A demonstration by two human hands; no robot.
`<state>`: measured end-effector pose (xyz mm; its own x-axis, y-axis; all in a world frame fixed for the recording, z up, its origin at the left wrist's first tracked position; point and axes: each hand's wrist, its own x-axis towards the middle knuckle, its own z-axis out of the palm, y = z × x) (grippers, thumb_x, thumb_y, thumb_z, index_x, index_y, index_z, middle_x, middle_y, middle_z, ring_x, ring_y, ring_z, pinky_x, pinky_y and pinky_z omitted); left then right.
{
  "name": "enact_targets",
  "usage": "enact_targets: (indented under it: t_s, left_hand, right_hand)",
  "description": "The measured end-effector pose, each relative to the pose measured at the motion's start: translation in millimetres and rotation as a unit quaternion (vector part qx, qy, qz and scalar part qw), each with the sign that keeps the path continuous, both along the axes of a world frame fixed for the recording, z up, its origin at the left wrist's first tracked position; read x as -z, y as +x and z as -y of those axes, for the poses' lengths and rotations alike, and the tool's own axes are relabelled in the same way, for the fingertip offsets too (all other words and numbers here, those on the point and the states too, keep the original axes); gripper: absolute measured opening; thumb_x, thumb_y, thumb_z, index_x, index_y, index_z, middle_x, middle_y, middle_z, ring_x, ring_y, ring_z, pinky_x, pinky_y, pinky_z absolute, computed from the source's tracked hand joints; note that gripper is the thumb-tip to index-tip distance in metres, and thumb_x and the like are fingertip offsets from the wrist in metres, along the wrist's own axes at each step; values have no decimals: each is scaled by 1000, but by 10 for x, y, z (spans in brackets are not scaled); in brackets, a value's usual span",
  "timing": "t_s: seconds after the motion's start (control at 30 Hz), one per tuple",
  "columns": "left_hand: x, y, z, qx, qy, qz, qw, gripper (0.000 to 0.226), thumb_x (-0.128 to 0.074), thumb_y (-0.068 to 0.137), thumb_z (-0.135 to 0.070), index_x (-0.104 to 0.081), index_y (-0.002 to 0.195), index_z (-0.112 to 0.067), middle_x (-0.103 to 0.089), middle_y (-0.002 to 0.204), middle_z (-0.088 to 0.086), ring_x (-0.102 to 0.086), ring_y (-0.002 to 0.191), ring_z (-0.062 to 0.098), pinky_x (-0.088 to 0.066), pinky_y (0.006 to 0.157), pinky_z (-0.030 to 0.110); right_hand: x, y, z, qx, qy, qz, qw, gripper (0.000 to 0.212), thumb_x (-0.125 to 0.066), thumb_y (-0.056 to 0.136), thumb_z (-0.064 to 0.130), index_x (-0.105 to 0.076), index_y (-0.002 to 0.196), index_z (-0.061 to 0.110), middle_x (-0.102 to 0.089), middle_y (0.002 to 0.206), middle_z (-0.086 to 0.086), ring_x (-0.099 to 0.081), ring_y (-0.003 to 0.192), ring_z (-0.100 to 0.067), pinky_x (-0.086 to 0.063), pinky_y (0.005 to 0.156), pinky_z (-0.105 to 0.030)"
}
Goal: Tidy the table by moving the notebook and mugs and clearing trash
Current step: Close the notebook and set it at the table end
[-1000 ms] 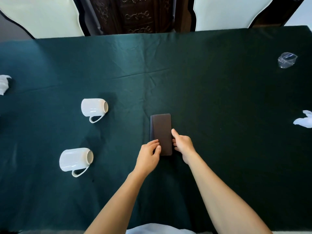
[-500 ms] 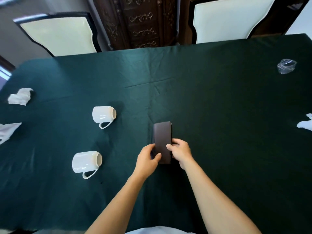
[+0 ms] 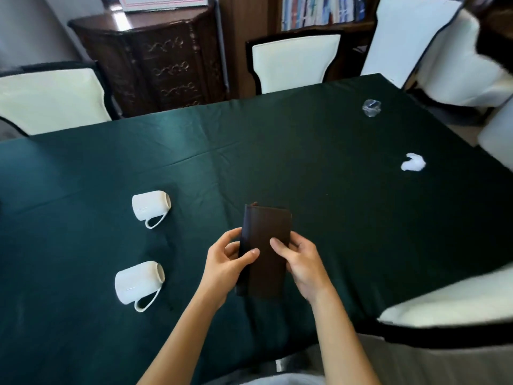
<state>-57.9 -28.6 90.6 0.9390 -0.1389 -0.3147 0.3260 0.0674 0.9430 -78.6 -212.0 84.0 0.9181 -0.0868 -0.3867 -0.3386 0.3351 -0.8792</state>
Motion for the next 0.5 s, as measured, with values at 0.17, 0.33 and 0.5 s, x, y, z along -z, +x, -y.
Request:
enact_targets:
  t_s: [0.17, 0.33, 0.5]
  left_hand:
    - [-288, -394, -36, 93, -22, 76, 993, 46, -91, 73, -30, -74, 116, -34, -84, 100, 3, -81, 92, 20, -61, 79, 24]
    - [-789, -487, 158, 47, -16, 228, 972, 38, -76, 85, -40, -73, 121, -28, -74, 110, -12, -70, 103, 4, -55, 85, 18]
    - [-1374, -513, 597, 198, -83, 286, 934, 24, -62, 102, -22, -76, 120, -17, -80, 122, -1, -71, 120, 10, -53, 96, 19]
  right_hand:
    - [-415, -666, 26, 53, -40, 89, 994, 25, -75, 92, 12, -77, 117, 11, -79, 119, -17, -72, 115, -39, -58, 100, -51]
    - [-791, -1311, 57, 111, -72, 143, 981, 27, -75, 90, 11, -79, 117, 14, -79, 118, -14, -74, 113, -31, -61, 92, -36]
    - [-1105, -1885, 221, 145, -110, 157, 971, 29, -75, 89, 11, -79, 117, 15, -81, 115, -10, -77, 106, -25, -61, 83, -29]
